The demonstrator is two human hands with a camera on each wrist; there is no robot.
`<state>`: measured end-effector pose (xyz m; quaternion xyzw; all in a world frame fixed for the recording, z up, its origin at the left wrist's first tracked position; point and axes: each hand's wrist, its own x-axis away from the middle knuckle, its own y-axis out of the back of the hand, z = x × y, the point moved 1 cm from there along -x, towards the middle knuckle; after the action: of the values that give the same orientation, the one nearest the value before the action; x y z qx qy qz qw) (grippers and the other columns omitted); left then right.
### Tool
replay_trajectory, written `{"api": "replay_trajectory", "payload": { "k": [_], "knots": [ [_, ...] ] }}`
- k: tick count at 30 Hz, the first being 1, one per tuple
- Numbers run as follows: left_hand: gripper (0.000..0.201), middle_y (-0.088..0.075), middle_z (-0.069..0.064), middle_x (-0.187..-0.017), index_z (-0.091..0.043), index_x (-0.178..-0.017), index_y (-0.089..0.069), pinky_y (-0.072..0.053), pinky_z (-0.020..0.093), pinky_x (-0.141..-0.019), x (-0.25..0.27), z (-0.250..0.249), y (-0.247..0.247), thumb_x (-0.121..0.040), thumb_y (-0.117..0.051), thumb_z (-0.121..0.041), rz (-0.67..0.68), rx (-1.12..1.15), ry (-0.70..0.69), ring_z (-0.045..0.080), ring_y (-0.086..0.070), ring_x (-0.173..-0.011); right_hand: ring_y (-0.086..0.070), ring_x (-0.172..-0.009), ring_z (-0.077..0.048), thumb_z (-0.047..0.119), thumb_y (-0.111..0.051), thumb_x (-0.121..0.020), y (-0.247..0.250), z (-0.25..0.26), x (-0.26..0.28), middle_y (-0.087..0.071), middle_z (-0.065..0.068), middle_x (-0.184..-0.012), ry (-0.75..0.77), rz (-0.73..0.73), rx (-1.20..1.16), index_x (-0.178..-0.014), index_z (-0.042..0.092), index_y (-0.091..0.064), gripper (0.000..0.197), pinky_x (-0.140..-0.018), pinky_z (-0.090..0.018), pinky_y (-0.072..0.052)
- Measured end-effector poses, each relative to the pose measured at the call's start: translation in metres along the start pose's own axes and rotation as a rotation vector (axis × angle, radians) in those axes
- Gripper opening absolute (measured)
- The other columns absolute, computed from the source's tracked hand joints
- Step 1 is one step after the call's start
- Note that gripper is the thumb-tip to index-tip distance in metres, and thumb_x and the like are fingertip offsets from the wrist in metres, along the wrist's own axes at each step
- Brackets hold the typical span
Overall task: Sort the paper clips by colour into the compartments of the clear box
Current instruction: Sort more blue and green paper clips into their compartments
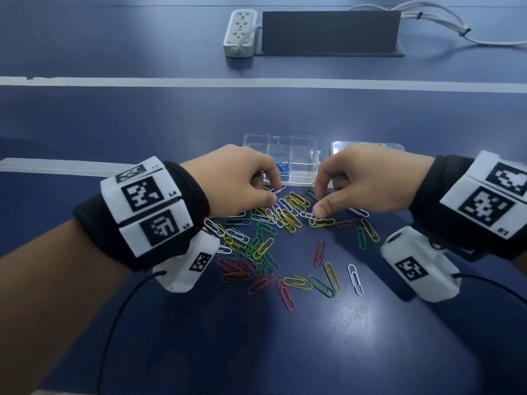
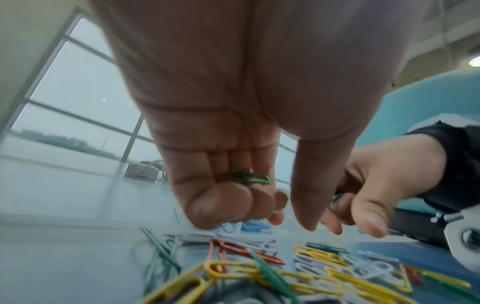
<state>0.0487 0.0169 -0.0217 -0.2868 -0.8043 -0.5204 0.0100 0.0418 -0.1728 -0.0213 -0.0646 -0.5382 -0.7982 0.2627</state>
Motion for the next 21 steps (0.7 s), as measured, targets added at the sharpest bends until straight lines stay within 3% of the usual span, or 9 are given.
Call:
{"api": "replay_trajectory", "payload": {
  "k": [2,4,6,8,12,15,18,21],
  "knots": [
    [0.011,-0.056,-0.009,-0.061,-0.028,-0.092,-0.065,-0.038,0.013,-0.056,-0.002,0.001,0.002,-0.081,-0.064,-0.031,-0.036,-0.049,0.000,-0.004,-0.050,-0.053,-0.050,-0.061,-0.006,0.050,-0.066,-0.076,0.001,0.003,0.000,-0.052,0.008,-0.057,-0.035,-0.083,0.126,-0.083,0.025,-0.067,0.026,-0.048,-0.017,-0.028],
    [0.009,-0.055,-0.008,-0.058,-0.026,-0.088,-0.066,-0.038,0.015,-0.057,-0.002,0.004,0.008,-0.080,-0.065,-0.030,-0.076,-0.096,-0.001,-0.002,-0.049,-0.053,-0.054,-0.080,-0.019,0.048,-0.063,-0.079,-0.002,0.007,-0.002,-0.056,0.003,-0.072,-0.051,-0.123,0.219,-0.086,0.023,-0.069,0.026,-0.050,-0.020,-0.026],
    [0.005,-0.054,-0.007,-0.053,-0.026,-0.082,-0.068,-0.038,0.018,-0.056,-0.002,0.008,0.015,-0.078,-0.068,-0.028,-0.090,-0.134,0.001,-0.001,-0.049,-0.050,-0.057,-0.086,-0.025,0.044,-0.064,-0.080,-0.005,0.009,-0.004,-0.061,-0.002,-0.081,-0.046,-0.131,0.275,-0.085,0.022,-0.070,0.023,-0.057,-0.023,-0.032],
    [0.005,-0.052,-0.008,-0.051,-0.027,-0.081,-0.069,-0.037,0.018,-0.056,-0.001,0.012,0.018,-0.077,-0.070,-0.030,-0.059,-0.187,0.001,0.000,-0.049,-0.049,-0.058,-0.083,-0.027,0.038,-0.062,-0.082,-0.007,0.011,-0.004,-0.066,-0.005,-0.084,-0.016,-0.126,0.307,-0.084,0.020,-0.071,0.020,-0.065,-0.026,-0.040],
    [0.020,-0.051,-0.012,-0.057,-0.026,-0.079,-0.067,-0.038,0.022,-0.064,0.001,0.013,0.010,-0.072,-0.072,-0.044,-0.001,-0.261,0.003,0.000,-0.046,-0.056,-0.056,-0.071,-0.022,0.029,-0.058,-0.079,-0.007,0.015,0.000,-0.067,-0.004,-0.073,0.025,-0.092,0.323,-0.075,0.018,-0.067,0.015,-0.072,-0.030,-0.051],
    [0.024,-0.050,-0.012,-0.059,-0.024,-0.074,-0.064,-0.040,0.023,-0.065,0.000,0.011,0.003,-0.072,-0.070,-0.047,-0.014,-0.294,0.000,0.002,-0.045,-0.057,-0.045,-0.060,-0.006,0.033,-0.057,-0.076,-0.003,0.013,0.001,-0.055,0.006,-0.062,-0.037,-0.025,0.186,-0.067,0.022,-0.054,0.014,-0.061,-0.027,-0.041],
    [0.017,-0.049,-0.012,-0.057,-0.023,-0.074,-0.064,-0.039,0.022,-0.063,0.000,0.009,0.002,-0.076,-0.069,-0.039,-0.004,-0.291,-0.003,0.000,-0.044,-0.056,-0.051,-0.053,-0.010,0.027,-0.059,-0.074,0.001,0.007,0.002,-0.058,0.004,-0.058,-0.064,0.071,-0.021,-0.065,0.021,-0.054,0.012,-0.054,-0.023,-0.039],
    [0.007,-0.053,-0.011,-0.055,-0.024,-0.072,-0.063,-0.037,0.018,-0.055,0.002,0.009,0.005,-0.078,-0.063,-0.027,-0.007,-0.234,-0.006,-0.001,-0.049,-0.052,-0.054,-0.047,-0.011,0.005,-0.061,-0.077,0.004,-0.003,0.007,-0.062,0.001,-0.055,-0.068,0.148,-0.371,-0.066,0.013,-0.057,0.014,-0.051,-0.018,-0.045]
  ]
}}
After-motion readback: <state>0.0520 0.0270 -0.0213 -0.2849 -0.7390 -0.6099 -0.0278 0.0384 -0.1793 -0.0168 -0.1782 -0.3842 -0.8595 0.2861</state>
